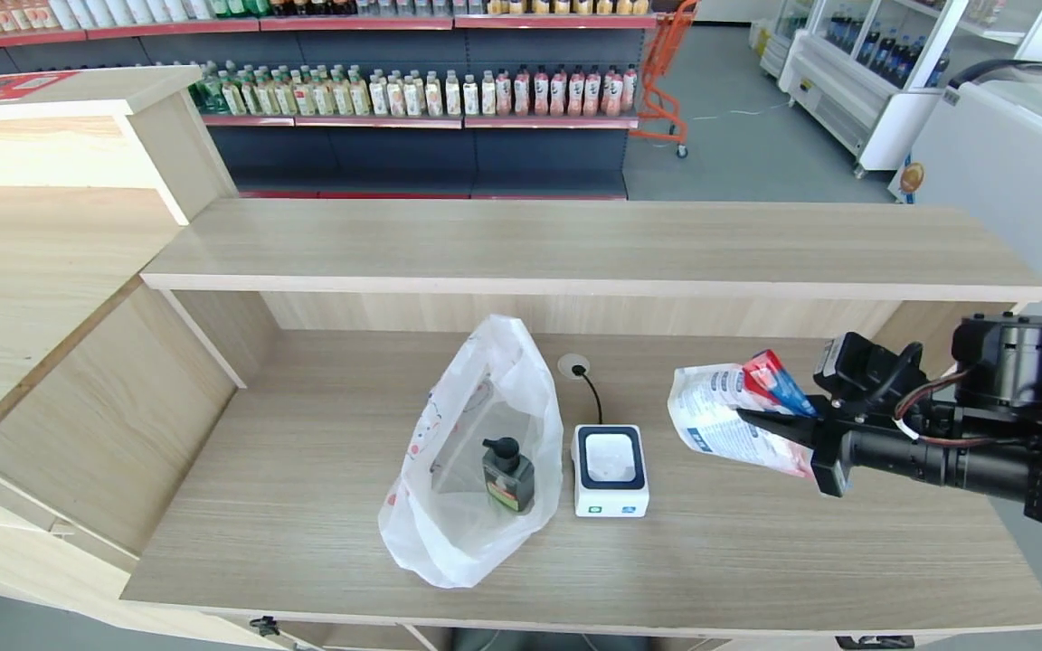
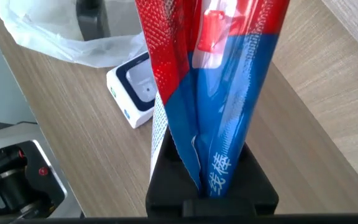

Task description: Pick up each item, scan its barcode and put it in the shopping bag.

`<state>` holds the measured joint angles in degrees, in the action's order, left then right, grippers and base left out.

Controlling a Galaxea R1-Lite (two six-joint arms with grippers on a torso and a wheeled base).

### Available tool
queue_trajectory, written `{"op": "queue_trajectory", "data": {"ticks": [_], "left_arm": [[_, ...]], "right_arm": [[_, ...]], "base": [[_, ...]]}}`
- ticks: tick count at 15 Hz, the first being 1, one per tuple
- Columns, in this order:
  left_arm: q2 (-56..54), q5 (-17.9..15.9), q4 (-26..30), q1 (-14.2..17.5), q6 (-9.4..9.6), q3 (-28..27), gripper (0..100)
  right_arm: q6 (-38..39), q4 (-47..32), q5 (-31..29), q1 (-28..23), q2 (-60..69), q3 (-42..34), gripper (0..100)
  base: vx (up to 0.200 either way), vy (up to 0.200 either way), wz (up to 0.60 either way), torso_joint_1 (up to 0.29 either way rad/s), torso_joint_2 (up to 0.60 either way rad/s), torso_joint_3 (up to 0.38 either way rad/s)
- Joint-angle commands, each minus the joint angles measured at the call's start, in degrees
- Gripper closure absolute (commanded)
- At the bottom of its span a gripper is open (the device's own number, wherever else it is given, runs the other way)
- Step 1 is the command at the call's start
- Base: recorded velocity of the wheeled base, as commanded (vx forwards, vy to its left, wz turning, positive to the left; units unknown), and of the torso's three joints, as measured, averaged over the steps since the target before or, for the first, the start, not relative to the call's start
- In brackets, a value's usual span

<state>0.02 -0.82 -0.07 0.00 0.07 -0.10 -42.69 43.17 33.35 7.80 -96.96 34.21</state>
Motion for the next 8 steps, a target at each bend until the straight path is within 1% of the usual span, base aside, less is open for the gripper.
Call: {"op": "queue_trajectory", "data": {"ticks": [1, 6, 8], "left_arm": [[0.0, 0.0, 0.0, 0.0, 0.01, 0.0, 0], [0.0, 0.0, 0.0, 0.0, 0.01, 0.0, 0], [0.0, 0.0, 0.0, 0.0, 0.01, 0.0, 0]], "right_arm": [[-0.1, 3.7, 0.3, -0.3, -6.4, 1.5, 100], [-2.5, 13.7, 4.4, -1.9, -16.6, 2.4, 100], [-5.2, 16.8, 7.8, -2.9, -20.5, 2.7, 100]], "base": [[0.0, 0.0, 0.0, 0.0, 0.0, 0.0], [0.0, 0.0, 0.0, 0.0, 0.0, 0.0], [0.0, 0.0, 0.0, 0.0, 0.0, 0.0]]}}
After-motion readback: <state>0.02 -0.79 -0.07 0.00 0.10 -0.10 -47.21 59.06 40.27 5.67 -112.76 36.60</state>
